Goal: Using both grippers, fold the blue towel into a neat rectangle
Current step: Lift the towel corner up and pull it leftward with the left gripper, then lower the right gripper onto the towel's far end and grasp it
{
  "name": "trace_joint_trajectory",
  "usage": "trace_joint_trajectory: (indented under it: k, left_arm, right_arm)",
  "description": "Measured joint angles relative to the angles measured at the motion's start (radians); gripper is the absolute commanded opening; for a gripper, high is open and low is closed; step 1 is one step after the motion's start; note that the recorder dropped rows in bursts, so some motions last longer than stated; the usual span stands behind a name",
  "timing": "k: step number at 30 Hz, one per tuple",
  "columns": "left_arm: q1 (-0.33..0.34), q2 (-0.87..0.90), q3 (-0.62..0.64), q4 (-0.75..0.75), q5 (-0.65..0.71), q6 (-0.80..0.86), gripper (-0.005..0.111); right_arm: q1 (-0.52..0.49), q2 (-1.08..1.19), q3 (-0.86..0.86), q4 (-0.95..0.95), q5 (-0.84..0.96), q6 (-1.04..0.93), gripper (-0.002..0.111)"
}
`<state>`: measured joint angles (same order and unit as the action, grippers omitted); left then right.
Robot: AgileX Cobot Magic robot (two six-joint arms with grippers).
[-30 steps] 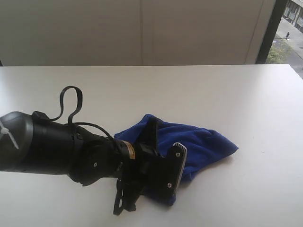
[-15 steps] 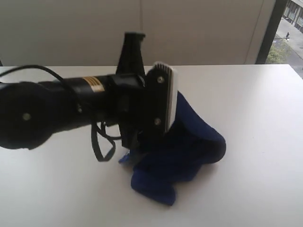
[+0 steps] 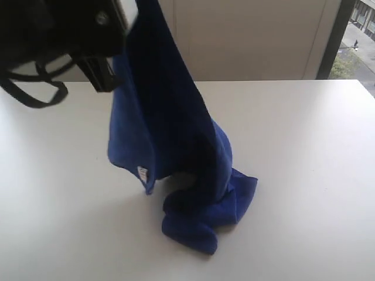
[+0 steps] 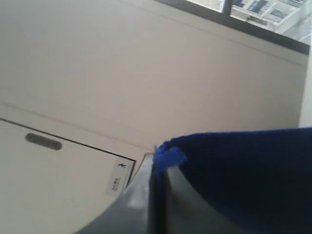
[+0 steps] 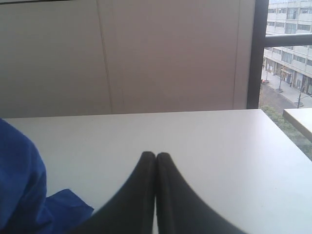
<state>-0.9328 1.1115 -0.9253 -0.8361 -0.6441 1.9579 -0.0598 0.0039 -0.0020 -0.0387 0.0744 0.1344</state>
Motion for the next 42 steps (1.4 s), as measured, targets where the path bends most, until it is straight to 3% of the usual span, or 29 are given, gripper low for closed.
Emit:
trace_joint_trajectory:
  k: [6,12,16,18,22,26,28,30,32,33,35,37,42]
  left_arm:
    - [0.0,-0.093,0.0,-0.045,-0.046,0.0,0.0]
    - [0.016,-0.133,0.0,-0.235,-0.216,0.0,0.0]
    - [0.121,-0.133,0.006,-0.392,-0.261,0.0,0.0]
    - [0.165,-0.133,0.006,-0.435,-0.244,0.0,0.0]
    - [0.263,-0.133,0.008,-0.558,-0.155,0.0,0.0]
    - [0.316,-0.133,0.019,-0.594,-0.092,0.0,0.0]
    - [0.35,-0.133,0.071,-0.594,-0.055,0.0,0.0]
    - [0.361,-0.133,0.109,-0.592,0.018,0.0,0.0]
    - [0.361,-0.133,0.134,-0.59,0.103,0.0,0.0]
    - [0.361,-0.133,0.139,-0.588,0.12,0.0,0.0]
    - [0.361,-0.133,0.156,-0.552,0.112,0.0,0.0]
    - [0.363,-0.133,0.167,-0.515,0.043,0.0,0.0]
    - [0.412,-0.133,0.168,-0.509,-0.016,0.0,0.0]
  right_arm:
    - [0.0,0.0,0.0,0.0,-0.128,0.026,0.0]
    - [0.0,0.0,0.0,0.0,-0.442,0.339,0.0]
    - [0.0,-0.001,0.0,0.0,-0.605,0.475,0.0]
    - [0.0,-0.001,0.0,-0.004,-0.593,0.531,0.0]
    - [0.0,0.069,-0.115,-0.011,-0.124,0.55,0.0]
    - [0.022,0.363,-0.326,-0.013,0.061,0.345,0.0]
    - [0.096,0.638,-0.515,0.106,0.295,0.03,0.0]
    - [0.162,0.852,-0.628,0.355,0.479,-0.365,0.001]
    - [0.23,1.044,-0.694,0.609,0.639,-0.787,0.008]
    - [0.249,1.093,-0.705,0.657,0.665,-0.877,0.019]
    - [0.312,1.246,-0.723,0.735,0.69,-1.104,0.035]
    - [0.377,1.383,-0.723,0.745,0.613,-1.246,0.036]
    - [0.449,1.497,-0.727,0.71,0.374,-1.266,0.036]
